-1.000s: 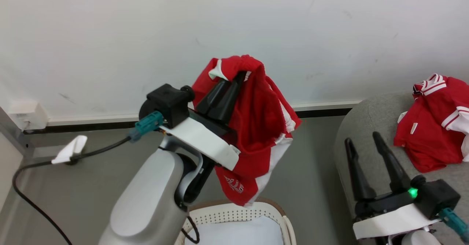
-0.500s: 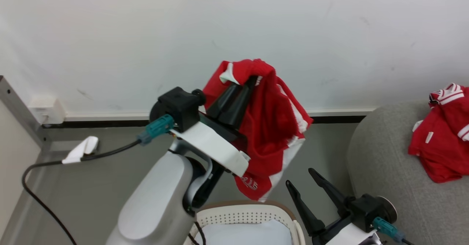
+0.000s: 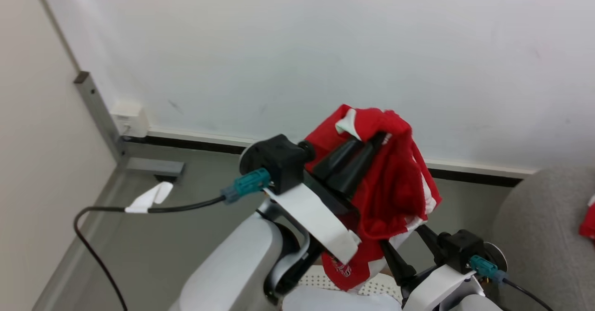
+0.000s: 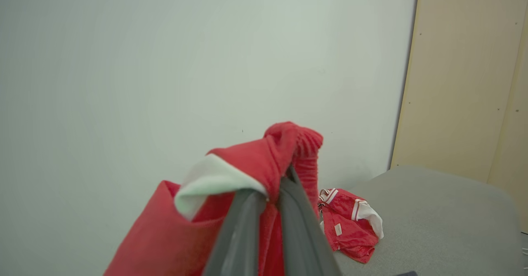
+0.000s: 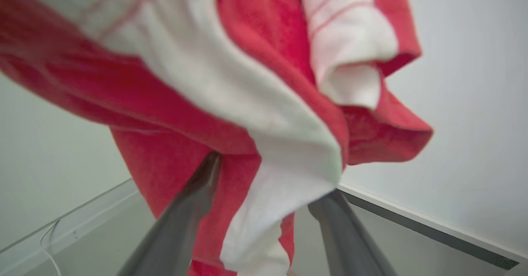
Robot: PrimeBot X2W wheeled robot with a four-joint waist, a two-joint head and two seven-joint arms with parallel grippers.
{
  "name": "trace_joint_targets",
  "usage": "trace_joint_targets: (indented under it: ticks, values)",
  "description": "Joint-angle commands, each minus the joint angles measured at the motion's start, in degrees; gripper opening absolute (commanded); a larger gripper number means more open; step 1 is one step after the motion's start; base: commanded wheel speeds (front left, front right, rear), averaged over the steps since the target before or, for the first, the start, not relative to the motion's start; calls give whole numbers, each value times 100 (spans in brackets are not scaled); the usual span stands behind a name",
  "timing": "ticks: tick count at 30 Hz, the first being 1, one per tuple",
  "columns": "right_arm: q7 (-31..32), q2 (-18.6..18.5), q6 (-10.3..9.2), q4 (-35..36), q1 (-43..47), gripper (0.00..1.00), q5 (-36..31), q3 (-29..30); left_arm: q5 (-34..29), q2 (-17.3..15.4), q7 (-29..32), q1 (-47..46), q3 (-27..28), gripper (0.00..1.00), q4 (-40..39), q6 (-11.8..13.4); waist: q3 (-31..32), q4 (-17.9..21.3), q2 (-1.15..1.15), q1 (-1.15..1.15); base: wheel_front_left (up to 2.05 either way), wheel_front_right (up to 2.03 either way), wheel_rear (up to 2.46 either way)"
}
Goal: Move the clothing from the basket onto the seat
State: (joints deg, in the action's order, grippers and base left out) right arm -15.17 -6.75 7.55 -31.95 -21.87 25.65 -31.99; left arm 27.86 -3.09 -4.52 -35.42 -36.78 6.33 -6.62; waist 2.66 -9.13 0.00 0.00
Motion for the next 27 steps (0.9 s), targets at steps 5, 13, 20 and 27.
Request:
trace_joint_targets:
  ticks: [5,13,20,27]
  values:
    - [4,-108,-13,-340,-309,100,385,-467,155,1,92,21,-257,0,-153,-26,131,-475,0,0,0,0,0]
    - [5,-205,-13,-386,-481,0,813,-702,207,-41,128,35,-323,0,-165,95,177,-761,0,0,0,0,0]
    - [4,-205,-13,-145,-294,0,818,-486,253,-155,57,114,-209,0,-58,191,107,-649,0,0,0,0,0]
    - [2,-191,-13,449,-130,0,1160,-148,276,-334,-12,298,-157,0,171,244,34,-316,0,0,0,0,0]
